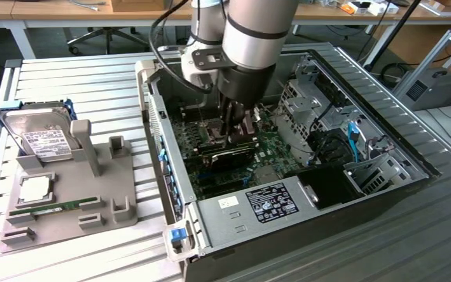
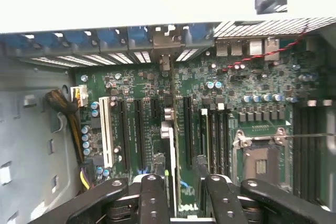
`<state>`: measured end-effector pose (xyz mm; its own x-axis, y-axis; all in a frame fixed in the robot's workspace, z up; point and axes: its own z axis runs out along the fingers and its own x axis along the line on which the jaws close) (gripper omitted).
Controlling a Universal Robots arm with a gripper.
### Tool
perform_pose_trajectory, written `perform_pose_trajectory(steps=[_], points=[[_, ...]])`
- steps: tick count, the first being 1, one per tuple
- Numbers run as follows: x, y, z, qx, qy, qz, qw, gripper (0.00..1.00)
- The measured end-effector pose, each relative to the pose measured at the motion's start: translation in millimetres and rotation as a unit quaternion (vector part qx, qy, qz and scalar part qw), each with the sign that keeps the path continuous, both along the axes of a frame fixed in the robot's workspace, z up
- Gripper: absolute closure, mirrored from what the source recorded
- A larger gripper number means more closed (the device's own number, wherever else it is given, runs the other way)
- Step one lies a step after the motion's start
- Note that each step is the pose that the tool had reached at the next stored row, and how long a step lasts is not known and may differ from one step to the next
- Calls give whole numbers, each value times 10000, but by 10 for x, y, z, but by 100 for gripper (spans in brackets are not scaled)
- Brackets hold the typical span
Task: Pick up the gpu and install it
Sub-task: 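Insert the gpu into the slot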
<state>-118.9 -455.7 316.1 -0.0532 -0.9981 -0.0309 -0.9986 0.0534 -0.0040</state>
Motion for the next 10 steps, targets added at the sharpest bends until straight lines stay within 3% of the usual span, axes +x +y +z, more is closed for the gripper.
perform_pose_trajectory(steps=[10], points=[[0,34,359,-78,0,0,10000,65]])
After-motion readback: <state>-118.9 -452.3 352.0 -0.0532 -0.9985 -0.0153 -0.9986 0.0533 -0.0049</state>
